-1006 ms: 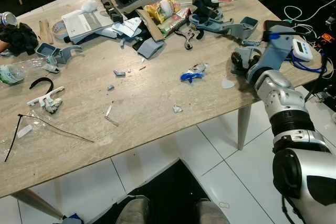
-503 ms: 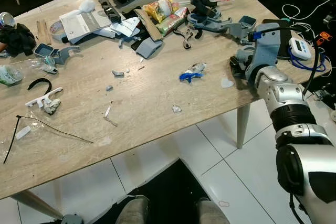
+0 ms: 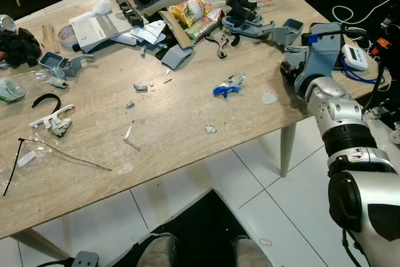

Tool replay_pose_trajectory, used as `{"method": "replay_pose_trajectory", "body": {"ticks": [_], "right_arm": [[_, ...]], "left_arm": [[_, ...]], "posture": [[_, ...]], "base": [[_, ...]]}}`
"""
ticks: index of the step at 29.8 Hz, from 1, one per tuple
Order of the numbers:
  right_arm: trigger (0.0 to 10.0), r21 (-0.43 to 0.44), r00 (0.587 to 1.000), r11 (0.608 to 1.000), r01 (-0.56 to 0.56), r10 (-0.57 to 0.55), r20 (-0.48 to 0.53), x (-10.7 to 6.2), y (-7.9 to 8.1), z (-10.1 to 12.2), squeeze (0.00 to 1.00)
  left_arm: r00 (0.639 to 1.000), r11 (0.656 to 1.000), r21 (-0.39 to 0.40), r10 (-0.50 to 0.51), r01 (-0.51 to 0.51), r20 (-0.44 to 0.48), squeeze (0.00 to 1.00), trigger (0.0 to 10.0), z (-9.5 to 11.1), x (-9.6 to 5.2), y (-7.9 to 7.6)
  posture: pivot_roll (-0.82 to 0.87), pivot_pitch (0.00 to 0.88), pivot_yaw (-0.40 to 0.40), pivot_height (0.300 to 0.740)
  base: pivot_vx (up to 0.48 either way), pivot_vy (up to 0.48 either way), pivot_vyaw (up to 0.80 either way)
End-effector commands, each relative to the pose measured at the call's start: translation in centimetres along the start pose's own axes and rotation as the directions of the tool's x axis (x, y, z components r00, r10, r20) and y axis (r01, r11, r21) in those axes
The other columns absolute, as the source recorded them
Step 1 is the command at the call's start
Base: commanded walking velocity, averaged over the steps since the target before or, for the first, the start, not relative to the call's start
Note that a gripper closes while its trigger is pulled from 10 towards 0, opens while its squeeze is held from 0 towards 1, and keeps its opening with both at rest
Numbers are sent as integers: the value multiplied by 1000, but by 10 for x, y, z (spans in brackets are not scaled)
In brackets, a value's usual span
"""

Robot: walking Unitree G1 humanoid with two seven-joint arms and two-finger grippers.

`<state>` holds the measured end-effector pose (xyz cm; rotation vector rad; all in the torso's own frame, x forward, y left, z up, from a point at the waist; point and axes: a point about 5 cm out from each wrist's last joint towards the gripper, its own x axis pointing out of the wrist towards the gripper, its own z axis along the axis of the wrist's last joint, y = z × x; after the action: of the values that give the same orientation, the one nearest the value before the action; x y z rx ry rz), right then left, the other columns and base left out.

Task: Picking trash to rubbish bin

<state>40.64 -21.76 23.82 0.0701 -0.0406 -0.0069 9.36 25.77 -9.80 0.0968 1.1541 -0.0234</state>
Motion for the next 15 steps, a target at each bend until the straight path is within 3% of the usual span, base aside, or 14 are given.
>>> {"method": "replay_pose_trajectory", "body": {"ticks": [1,3,4,6,7,9,10,12,13,15], "right_arm": [[10000,149,978,976,-161,138,156,-3,20,19,0],[10000,288,919,899,-329,234,319,-12,34,37,0],[10000,288,919,899,-329,234,319,-12,34,37,0],[10000,393,864,808,-439,258,432,-22,39,48,0],[10000,393,864,808,-439,258,432,-22,39,48,0],[10000,453,795,694,-559,294,531,-35,46,56,0],[10000,453,795,694,-559,294,531,-35,46,56,0],[10000,451,718,588,-671,363,594,-49,60,56,0],[10000,451,718,588,-671,363,594,-49,60,56,0],[10000,403,623,483,-778,505,597,-68,88,40,0]], "left_arm": [[999,1000,-25,3,-4,-40,0,10000,-12,-1,-3],[999,999,-37,6,-7,-32,0,10000,-8,0,-4],[999,999,-37,6,-7,-32,0,10000,-8,0,-4],[1000,998,-54,11,-13,-25,0,10000,-5,1,-5],[1000,998,-54,11,-13,-25,0,10000,-5,1,-5],[999,998,-60,23,-24,-22,0,10000,-2,2,-6],[999,998,-60,23,-24,-22,0,10000,-2,2,-6],[999,997,-60,38,-40,-25,0,10000,0,3,-6],[999,997,-60,38,-40,-25,0,10000,0,3,-6],[999,996,-73,48,-50,-24,0,10000,2,4,-6]], "posture": [[3,155,91,740],[-9,131,87,740],[-9,131,87,740],[-17,121,86,740],[-17,121,86,740],[-22,110,80,740],[-22,110,80,740],[-23,99,72,740],[-23,99,72,740],[-20,79,52,740]], "base": [[0,0,0],[0,0,0],[0,0,0],[0,0,0],[0,0,0],[0,0,0],[0,0,0],[0,0,0],[0,0,0],[0,0,0]]}}
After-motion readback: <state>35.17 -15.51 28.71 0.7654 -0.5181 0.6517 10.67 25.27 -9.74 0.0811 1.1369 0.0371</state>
